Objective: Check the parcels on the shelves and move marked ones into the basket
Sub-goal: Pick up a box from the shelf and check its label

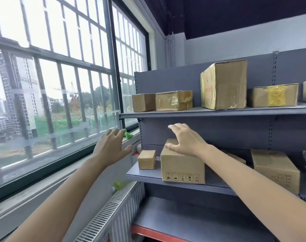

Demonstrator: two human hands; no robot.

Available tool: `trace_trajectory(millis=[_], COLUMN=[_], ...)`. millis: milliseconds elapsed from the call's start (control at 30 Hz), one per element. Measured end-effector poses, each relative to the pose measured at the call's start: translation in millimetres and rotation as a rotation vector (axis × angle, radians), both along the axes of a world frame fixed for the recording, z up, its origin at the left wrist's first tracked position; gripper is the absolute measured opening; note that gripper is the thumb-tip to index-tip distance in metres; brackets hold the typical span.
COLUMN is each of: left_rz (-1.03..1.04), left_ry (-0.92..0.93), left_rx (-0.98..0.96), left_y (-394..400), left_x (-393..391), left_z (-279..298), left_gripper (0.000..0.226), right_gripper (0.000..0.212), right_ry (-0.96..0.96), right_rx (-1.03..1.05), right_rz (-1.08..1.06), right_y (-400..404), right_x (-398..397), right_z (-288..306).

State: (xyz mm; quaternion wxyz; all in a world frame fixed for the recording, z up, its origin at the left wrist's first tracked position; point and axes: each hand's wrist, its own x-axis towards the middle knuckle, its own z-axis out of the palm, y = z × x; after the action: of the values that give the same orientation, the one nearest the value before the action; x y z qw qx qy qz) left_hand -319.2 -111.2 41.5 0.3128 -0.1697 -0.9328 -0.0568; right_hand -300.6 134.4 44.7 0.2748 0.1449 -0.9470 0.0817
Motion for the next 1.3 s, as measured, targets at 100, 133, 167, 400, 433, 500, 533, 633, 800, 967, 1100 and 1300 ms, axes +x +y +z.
trace_trajectory(millis=[100, 133, 167, 400, 433, 500, 533, 633, 800, 967, 1100, 1300], left_rz=[-0.013, -0.014, -0.015, -0.039, -0.054, -0.088, -0.106, -0.164, -0.247, -0.332, -0.399, -0.437], left_ry=[0.019, 0.021, 0.022, 0.001, 0.006, 0.026, 0.031, 0.045, 0.031, 0.033, 0.072, 0.138], left_rx=[0.017, 0.03, 0.039, 0.043, 0.046, 0.045, 0.05, 0.055, 0.017, 0.021, 0.004, 0.068], left_y=[-3, -6, -8, -31, -34, -40, -42, -49, -56, -53, -41, -28], left_x=[-34, -44, -55, -137, -151, -179, -193, -233, -291, -334, -358, -388], left_z=[4, 3, 1, -9, -8, -5, -2, 7, 16, 20, 24, 49], left_gripper=[0.063, 0.064, 0.065, 0.064, 0.061, 0.058, 0.056, 0.055, 0.058, 0.073, 0.079, 0.067], right_gripper=[0.071, 0.071, 0.071, 0.069, 0.068, 0.068, 0.068, 0.067, 0.067, 0.068, 0.067, 0.066], right_ry=[0.026, 0.028, 0.03, 0.024, 0.028, 0.045, 0.052, 0.064, 0.067, 0.054, 0.083, 0.159], right_rx=[0.002, 0.001, 0.0, 0.029, 0.035, 0.043, 0.043, 0.038, 0.013, -0.008, 0.018, 0.023], right_rz=[0.001, 0.0, -0.001, -0.02, -0.025, -0.045, -0.058, -0.091, -0.195, -0.291, -0.342, -0.326], right_y=[0, 0, -1, -26, -30, -40, -45, -59, -71, -68, -61, -57], right_x=[-33, -43, -53, -125, -135, -155, -165, -192, -225, -244, -258, -284], right_z=[7, 8, 9, 8, 8, 8, 10, 14, 17, 19, 31, 54])
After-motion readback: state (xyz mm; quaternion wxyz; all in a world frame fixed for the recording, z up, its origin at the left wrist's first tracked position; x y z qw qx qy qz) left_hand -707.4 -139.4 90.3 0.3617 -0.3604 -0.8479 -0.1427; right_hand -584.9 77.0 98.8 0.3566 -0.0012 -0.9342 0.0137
